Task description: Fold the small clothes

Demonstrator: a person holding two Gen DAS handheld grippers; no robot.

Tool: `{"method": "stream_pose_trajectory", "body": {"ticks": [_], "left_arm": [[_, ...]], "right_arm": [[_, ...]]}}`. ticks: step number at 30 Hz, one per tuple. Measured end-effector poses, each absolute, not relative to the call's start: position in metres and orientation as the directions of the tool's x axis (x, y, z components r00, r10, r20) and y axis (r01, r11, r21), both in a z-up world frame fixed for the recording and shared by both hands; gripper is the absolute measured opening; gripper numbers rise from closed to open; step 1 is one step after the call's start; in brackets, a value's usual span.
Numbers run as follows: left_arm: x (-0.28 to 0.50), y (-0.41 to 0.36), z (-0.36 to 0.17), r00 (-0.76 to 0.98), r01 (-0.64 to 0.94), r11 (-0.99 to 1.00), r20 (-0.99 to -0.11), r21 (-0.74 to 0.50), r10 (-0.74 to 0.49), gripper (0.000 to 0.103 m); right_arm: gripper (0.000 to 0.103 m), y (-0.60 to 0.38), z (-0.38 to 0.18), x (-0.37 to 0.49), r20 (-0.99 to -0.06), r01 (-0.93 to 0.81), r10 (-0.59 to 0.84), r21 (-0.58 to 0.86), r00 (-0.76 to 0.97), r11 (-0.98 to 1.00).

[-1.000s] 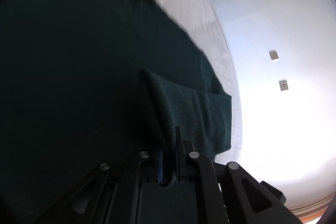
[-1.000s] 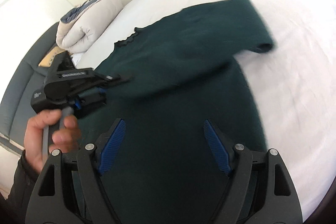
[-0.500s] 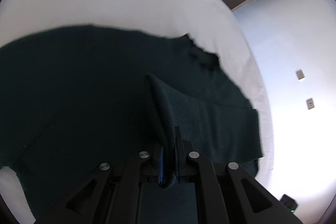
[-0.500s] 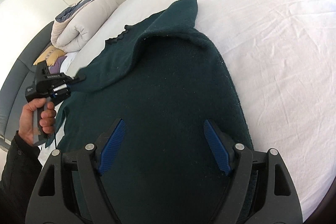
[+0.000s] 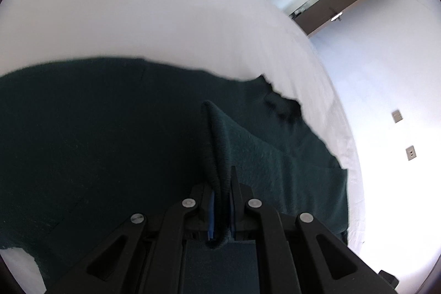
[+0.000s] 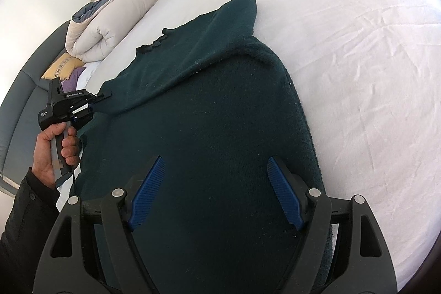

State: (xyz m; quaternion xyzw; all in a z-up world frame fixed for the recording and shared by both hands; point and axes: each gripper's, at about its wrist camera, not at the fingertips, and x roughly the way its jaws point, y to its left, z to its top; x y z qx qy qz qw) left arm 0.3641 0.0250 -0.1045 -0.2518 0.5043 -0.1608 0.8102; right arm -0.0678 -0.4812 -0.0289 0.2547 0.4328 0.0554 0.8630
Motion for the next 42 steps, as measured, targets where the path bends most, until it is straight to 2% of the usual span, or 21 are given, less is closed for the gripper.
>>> {"method": "stream_pose_trajectory", "body": {"ticks": [4, 10, 15, 21, 24, 27, 32, 36, 38, 40, 42], "left_arm": [[0.364, 0.023, -0.116, 0.414, 0.019, 0.816, -0.739, -0.577, -0.532, 0.013], [0.352, 0.033, -0.119, 0.434, 0.006, 0.800, -0.719, -0.600, -0.543, 0.013], [0.348, 0.034, -0.128, 0.446, -0.007, 0.776, -0.697, -0.631, -0.562, 0.012], [0.344, 0.043, -0.137, 0.447, 0.019, 0.736, -0.653, -0.676, -0.611, 0.012], [0.343, 0.047, -0.139, 0.454, 0.032, 0.729, -0.640, -0.684, -0.620, 0.012], [0.342, 0.048, -0.142, 0.458, 0.035, 0.720, -0.629, -0.694, -0.628, 0.012], [0.338, 0.055, -0.142, 0.461, 0.038, 0.712, -0.620, -0.701, -0.635, 0.012], [0.334, 0.060, -0.138, 0.467, 0.042, 0.694, -0.600, -0.718, -0.649, 0.013], [0.323, 0.070, -0.128, 0.490, 0.023, 0.695, -0.598, -0.718, -0.634, 0.027], [0.305, 0.083, -0.115, 0.535, 0.026, 0.677, -0.562, -0.735, -0.631, 0.074], [0.280, 0.103, -0.100, 0.604, 0.008, 0.681, -0.539, -0.732, -0.587, 0.092]], "right_arm": [[0.077, -0.492, -0.017, -0.065, -0.693, 0.120, 0.357, 0.538, 0.627, 0.834], [0.077, -0.534, 0.021, -0.023, -0.534, 0.062, 0.474, 0.707, 0.700, 0.705], [0.077, -0.571, 0.008, 0.057, -0.435, 0.091, 0.561, 0.839, 0.704, 0.537], [0.076, -0.588, -0.041, 0.142, -0.495, 0.222, 0.593, 0.852, 0.635, 0.473], [0.076, -0.600, -0.046, 0.168, -0.473, 0.230, 0.575, 0.865, 0.667, 0.445], [0.076, -0.603, -0.049, 0.195, -0.493, 0.241, 0.589, 0.857, 0.640, 0.455], [0.077, -0.594, -0.049, 0.190, -0.501, 0.213, 0.614, 0.850, 0.610, 0.482], [0.077, -0.577, -0.049, 0.145, -0.474, 0.167, 0.650, 0.863, 0.594, 0.476], [0.077, -0.575, -0.046, 0.118, -0.456, 0.166, 0.659, 0.875, 0.598, 0.455], [0.078, -0.570, -0.037, 0.089, -0.451, 0.171, 0.651, 0.878, 0.610, 0.448], [0.078, -0.559, -0.027, 0.056, -0.421, 0.144, 0.657, 0.890, 0.626, 0.433]]}}
